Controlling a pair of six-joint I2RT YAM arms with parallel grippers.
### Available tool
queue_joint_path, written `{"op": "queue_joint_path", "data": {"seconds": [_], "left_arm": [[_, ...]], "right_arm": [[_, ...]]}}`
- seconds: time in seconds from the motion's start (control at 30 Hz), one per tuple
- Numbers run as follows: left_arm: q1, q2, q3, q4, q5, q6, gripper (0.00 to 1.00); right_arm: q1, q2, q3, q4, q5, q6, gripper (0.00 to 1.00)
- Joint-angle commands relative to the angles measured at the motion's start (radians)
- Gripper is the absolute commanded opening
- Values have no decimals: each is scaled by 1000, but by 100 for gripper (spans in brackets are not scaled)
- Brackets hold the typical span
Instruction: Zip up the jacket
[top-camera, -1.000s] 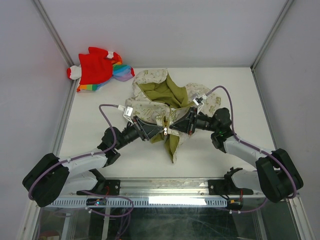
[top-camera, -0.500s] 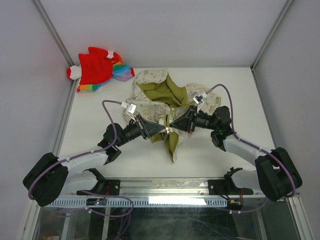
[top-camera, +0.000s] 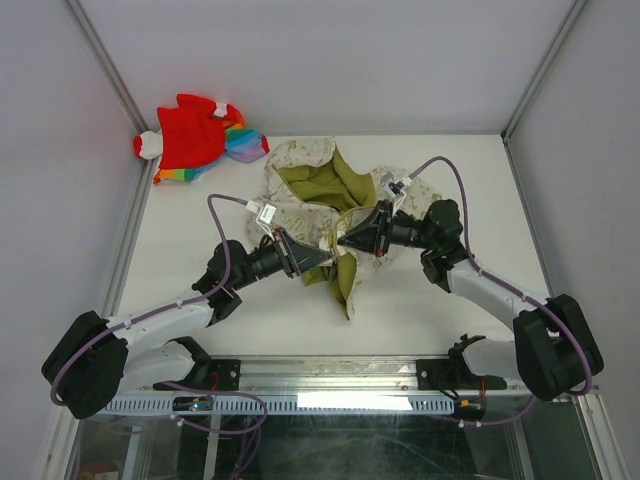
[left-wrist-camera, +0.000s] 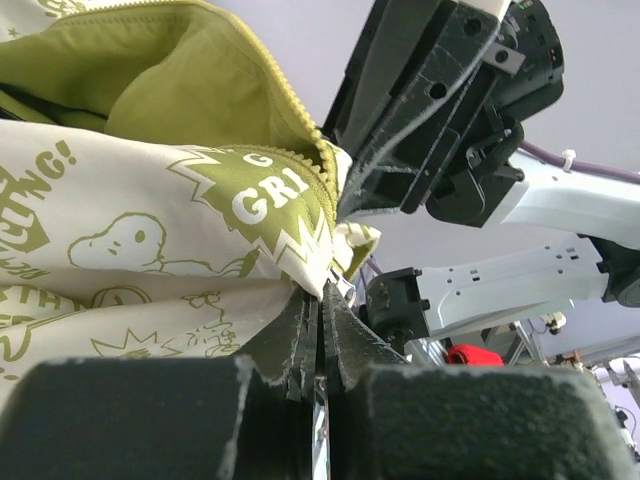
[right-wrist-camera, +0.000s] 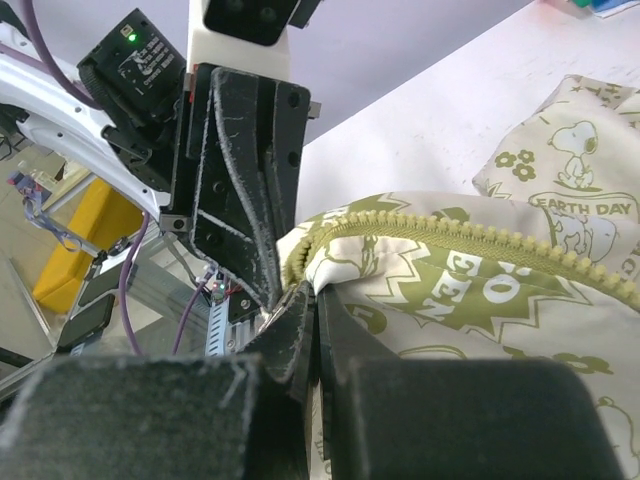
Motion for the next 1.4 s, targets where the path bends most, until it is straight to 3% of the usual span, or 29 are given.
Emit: {"op": "queue_joint_path", "data": {"seconds": [0.0,0.23,0.5,0.63,0.67,0.7,0.9,1.1,1.37], "left_arm": [[-13,-17,29,-67,148,-10,0],[-6,-31,93,-190,167,30,0],[-5,4,149,-376,225,108,0],[27,-6,182,-463,212,113,0],[39,-5,191,-479,223,115,0],[49,-2,203,-496,235,121,0],[66,6,263,-564,274,146,0],[67,5,275,-575,296,138,0],[67,-3,271,-580,319,136,0]], "right_arm": [[-38,13,100,24,85,-57,0],[-39,-39,115,-220,85,-57,0],[-44,-31,179,-250,85,-57,0],[-45,-63,182,-365,83,-76,0],[-43,-82,187,-426,125,-386,23],[-43,-99,195,-484,142,-462,31],[4,-238,193,-678,183,-674,65],[214,-372,141,-792,336,-948,68],[397,-478,9,-719,523,-1204,62]]}}
